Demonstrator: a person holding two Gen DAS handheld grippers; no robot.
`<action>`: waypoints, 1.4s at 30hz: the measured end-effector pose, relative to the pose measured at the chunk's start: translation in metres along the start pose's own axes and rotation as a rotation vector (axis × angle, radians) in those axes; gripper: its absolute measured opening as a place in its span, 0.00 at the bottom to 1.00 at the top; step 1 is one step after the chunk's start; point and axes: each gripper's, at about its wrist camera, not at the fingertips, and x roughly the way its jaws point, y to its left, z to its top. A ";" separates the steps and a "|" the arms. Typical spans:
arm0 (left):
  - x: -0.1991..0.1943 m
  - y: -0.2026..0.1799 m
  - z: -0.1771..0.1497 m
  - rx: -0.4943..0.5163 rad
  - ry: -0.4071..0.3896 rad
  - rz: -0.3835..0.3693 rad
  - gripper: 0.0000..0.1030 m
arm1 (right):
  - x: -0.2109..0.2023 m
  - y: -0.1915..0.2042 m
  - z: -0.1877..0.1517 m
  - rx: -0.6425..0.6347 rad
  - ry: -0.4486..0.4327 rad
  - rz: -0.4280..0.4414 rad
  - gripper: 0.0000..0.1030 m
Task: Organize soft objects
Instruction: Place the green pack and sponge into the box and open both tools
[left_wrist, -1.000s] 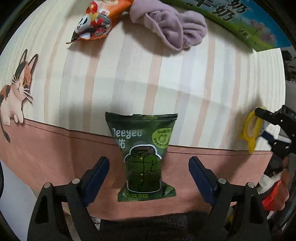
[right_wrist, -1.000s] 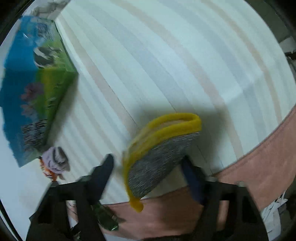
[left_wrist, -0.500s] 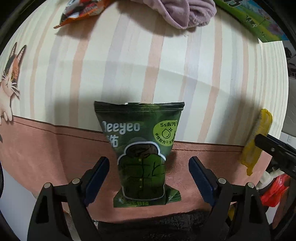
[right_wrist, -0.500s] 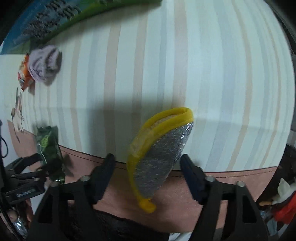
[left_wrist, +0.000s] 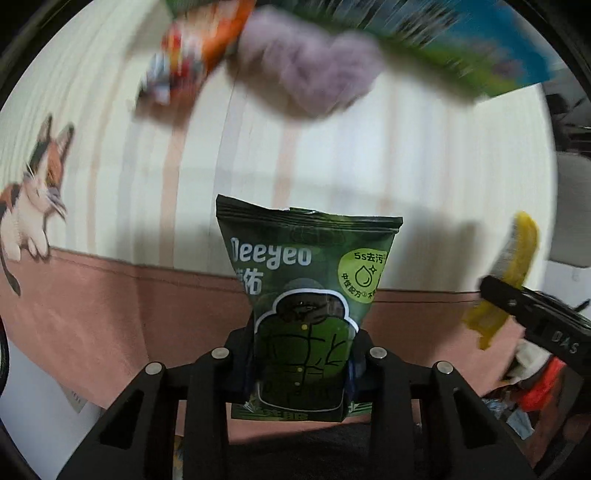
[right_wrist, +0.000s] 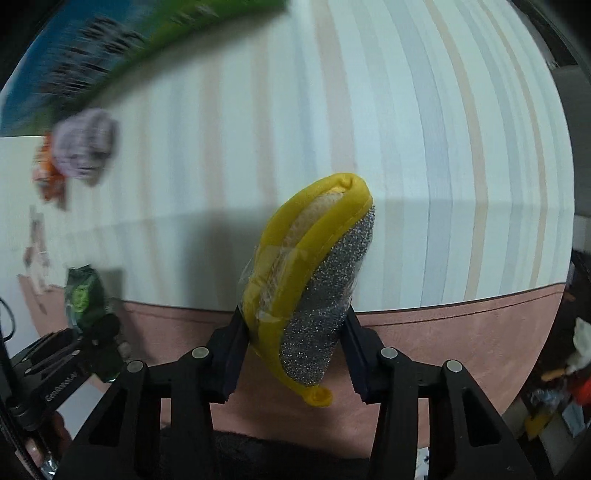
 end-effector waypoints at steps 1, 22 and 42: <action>-0.015 -0.005 0.002 0.007 -0.025 -0.017 0.31 | -0.013 0.007 -0.001 -0.016 -0.021 0.020 0.48; -0.142 -0.030 0.225 0.118 -0.187 -0.040 0.31 | -0.187 0.073 0.220 -0.156 -0.258 -0.059 0.48; -0.051 -0.050 0.267 0.143 0.007 0.013 0.33 | -0.122 0.056 0.271 -0.064 -0.154 -0.123 0.66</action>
